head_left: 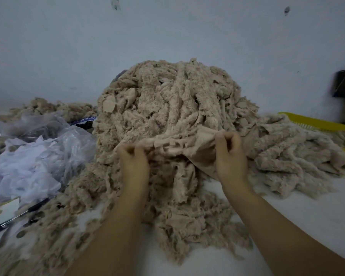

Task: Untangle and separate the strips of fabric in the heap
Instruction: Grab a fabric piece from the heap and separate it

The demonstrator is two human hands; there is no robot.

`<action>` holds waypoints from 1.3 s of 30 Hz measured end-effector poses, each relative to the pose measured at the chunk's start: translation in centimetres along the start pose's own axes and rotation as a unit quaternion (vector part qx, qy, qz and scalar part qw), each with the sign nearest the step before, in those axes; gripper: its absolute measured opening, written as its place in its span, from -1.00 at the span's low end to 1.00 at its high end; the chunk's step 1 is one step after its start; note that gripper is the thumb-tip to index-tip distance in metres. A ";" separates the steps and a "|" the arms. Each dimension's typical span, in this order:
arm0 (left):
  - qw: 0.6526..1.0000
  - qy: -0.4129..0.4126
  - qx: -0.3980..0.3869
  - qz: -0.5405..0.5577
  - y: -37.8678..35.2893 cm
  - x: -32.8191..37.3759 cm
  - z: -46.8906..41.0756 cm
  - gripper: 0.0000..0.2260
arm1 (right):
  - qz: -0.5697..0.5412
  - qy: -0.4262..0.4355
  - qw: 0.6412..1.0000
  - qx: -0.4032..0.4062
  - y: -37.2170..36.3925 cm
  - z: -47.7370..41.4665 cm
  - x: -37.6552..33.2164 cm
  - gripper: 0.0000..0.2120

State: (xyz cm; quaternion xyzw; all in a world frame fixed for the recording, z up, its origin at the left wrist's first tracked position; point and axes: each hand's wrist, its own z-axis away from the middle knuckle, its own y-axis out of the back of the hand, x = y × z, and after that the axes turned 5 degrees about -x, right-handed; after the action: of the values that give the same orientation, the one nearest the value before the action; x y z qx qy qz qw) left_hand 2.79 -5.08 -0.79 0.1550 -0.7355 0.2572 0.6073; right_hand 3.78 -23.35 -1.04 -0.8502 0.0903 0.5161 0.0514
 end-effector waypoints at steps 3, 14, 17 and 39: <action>0.958 -0.211 -0.094 -0.171 -1.2 0.3 2.3 -0.90 | 0.031 0.059 0.995 -0.071 -0.5 0.8 -0.5 -0.83; 0.970 -0.043 -0.236 -0.038 -1.8 -0.2 2.9 -0.76 | 0.075 0.058 0.982 -0.165 -1.1 0.8 0.0 -0.85; 0.971 0.038 -0.221 0.080 -1.7 0.0 2.4 -0.72 | 0.144 0.013 0.964 -0.223 -1.2 0.8 0.6 -0.87; 0.950 0.069 -0.304 0.001 -2.0 -0.4 2.7 -0.53 | 0.175 0.031 0.951 -0.253 -1.4 1.0 0.6 -0.74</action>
State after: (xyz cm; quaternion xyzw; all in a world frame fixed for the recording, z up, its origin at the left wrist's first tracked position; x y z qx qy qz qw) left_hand 1.72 -8.27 -1.17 -0.0561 -0.7350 0.0318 0.6750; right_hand 3.43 -21.89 -2.03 -0.8216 0.1054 0.4968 -0.2590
